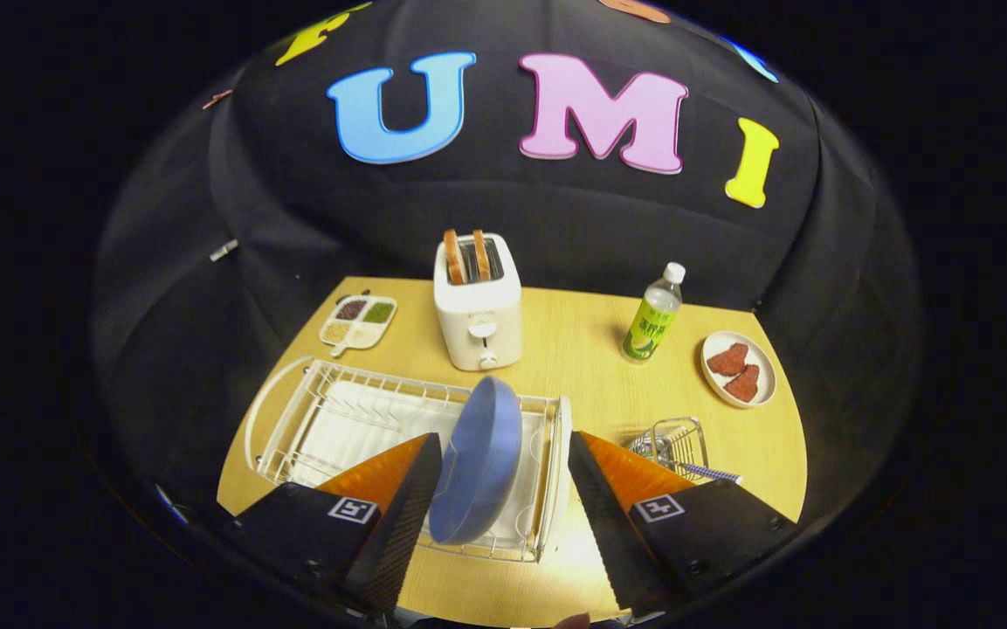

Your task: Take the plate from the dish rack, then take the spoon from the basket and place it into the plate.

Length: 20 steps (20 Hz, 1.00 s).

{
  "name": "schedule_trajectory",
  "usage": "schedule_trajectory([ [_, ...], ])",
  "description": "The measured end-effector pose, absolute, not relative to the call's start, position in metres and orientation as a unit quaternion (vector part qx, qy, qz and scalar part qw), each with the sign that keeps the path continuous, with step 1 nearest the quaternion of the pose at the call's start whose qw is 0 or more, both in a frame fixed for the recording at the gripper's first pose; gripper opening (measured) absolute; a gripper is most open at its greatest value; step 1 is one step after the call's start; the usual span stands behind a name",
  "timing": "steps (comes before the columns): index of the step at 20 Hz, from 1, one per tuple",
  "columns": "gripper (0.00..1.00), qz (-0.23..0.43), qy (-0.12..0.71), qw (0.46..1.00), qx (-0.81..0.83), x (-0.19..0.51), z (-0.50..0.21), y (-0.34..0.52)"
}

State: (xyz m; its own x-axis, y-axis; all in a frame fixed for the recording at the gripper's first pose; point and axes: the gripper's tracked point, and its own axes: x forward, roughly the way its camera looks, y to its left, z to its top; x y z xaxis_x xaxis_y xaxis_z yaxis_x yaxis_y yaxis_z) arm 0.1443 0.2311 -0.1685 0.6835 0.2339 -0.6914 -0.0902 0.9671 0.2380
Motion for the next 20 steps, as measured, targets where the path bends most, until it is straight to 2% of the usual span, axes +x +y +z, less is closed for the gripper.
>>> schedule_trajectory([
  [3, 0.82, 0.066, 0.439, 0.894, 0.067, 0.145, -0.215, 0.241],
  [4, 0.74, 0.057, 0.451, 0.888, 0.066, 0.146, -0.228, 0.244],
  [7, 0.62, 0.038, 0.482, 0.873, 0.067, 0.144, -0.254, 0.253],
  [10, 0.37, 0.018, 0.485, 0.871, 0.073, 0.151, -0.248, 0.26],
  [17, 0.33, 0.007, 0.451, 0.892, 0.012, 0.167, -0.217, 0.249],
  [20, 0.32, 0.012, 0.442, 0.896, 0.052, 0.166, -0.206, 0.244],
])
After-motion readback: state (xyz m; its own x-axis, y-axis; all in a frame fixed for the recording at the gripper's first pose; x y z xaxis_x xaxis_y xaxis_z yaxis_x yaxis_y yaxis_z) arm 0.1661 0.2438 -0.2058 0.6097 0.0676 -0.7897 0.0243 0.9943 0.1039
